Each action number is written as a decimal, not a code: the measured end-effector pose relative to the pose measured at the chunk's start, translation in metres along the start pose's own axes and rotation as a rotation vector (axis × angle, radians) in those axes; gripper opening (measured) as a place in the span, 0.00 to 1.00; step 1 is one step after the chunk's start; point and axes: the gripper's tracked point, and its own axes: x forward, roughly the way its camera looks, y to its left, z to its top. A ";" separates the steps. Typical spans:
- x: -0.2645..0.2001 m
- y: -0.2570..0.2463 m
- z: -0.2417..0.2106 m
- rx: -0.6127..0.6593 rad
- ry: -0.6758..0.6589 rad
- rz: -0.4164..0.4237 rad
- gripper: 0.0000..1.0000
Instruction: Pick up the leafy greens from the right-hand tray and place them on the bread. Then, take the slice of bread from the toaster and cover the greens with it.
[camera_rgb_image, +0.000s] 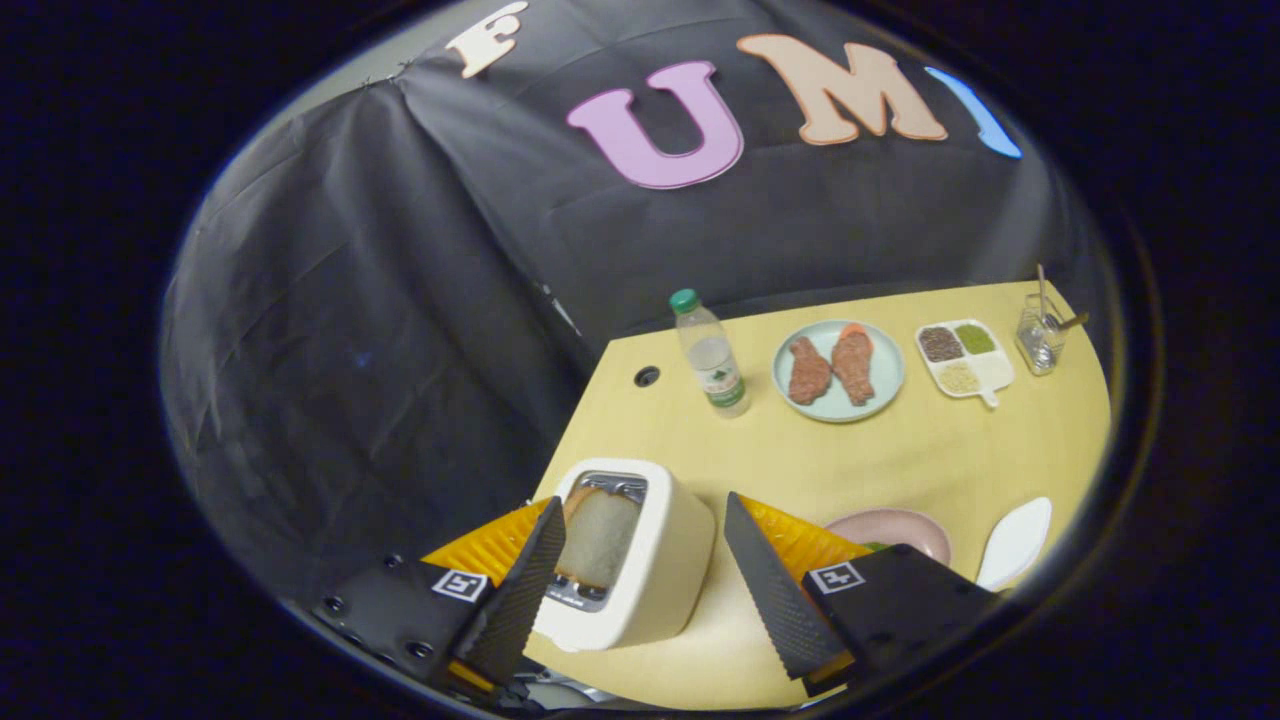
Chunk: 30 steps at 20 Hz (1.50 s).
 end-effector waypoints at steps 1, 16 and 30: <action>0.009 0.011 -0.002 -0.015 0.012 0.002 1.00; 0.052 0.034 -0.072 -0.155 0.225 -0.083 0.81; 0.042 0.020 -0.062 -0.098 0.239 -0.077 0.09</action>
